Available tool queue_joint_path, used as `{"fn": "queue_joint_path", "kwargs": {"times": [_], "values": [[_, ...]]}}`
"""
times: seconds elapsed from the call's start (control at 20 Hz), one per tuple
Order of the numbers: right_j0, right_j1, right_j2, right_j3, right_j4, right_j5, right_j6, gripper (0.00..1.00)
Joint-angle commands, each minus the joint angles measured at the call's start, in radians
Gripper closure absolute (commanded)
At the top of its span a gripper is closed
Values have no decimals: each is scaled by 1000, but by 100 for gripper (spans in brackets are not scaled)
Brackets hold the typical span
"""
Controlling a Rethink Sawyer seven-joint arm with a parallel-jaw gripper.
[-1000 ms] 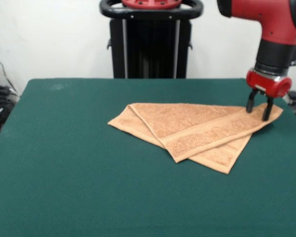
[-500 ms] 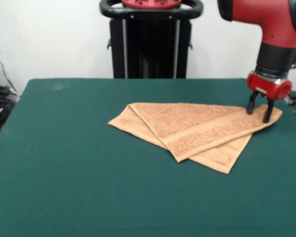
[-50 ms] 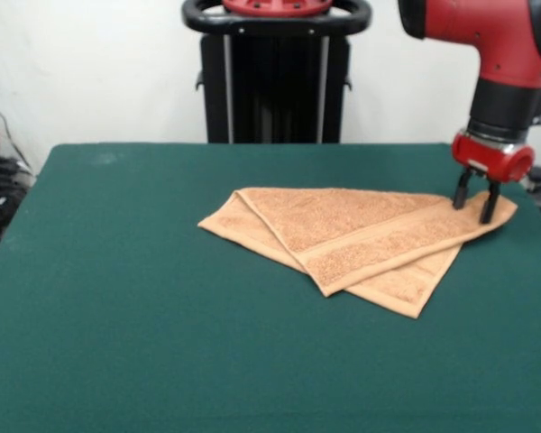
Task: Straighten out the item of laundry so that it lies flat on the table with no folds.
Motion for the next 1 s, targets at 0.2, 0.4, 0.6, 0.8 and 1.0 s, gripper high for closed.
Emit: {"fn": "queue_joint_path", "kwargs": {"times": [0.2,0.4,0.6,0.8,1.0], "values": [[29,45,122,-33,12,-34,185,100],[30,13,89,-18,12,-31,176,100],[54,-37,-20,-3,1,-12,116,100],[44,-143,-136,29,-57,56,36,100],[55,-204,-217,32,-102,87,8,100]]}}
